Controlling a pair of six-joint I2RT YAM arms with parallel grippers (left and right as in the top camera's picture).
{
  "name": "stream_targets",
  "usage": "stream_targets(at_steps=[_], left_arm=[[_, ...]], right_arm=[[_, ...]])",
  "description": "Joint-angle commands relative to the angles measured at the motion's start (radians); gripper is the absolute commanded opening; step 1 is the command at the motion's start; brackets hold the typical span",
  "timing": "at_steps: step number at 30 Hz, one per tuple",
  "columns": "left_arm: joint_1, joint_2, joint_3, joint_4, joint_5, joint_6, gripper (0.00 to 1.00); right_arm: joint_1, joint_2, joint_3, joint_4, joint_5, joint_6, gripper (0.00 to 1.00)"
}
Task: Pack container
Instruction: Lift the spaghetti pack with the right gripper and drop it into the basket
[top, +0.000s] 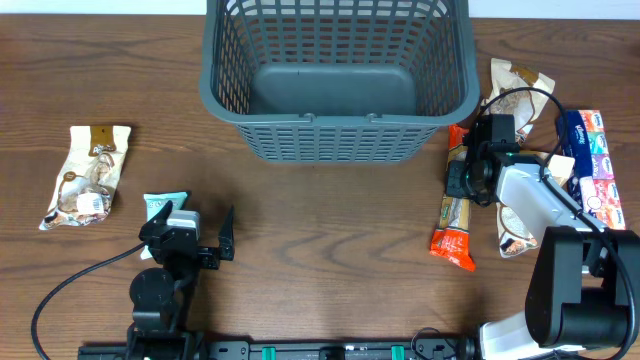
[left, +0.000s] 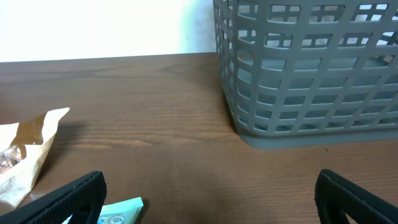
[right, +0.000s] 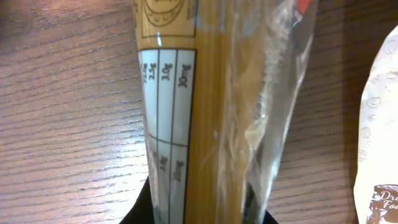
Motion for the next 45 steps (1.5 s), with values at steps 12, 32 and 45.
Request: stream_targets(at_steps=[12, 32, 45], left_arm=[[-0.003, 0.000, -0.020, -0.028, 0.014, 0.013, 0.99], [-0.003, 0.000, -0.020, -0.028, 0.014, 0.013, 0.99], [-0.003, 0.000, -0.020, -0.028, 0.015, 0.013, 0.99]], right_arm=[[-0.004, -0.211, 0.040, -0.072, -0.001, 0.008, 0.01], [-0.003, -0.591, 0.152, 0.002, 0.167, -0.144, 0.01], [0.032, -0.562, 0.547, 0.000, 0.032, -0.447, 0.01]])
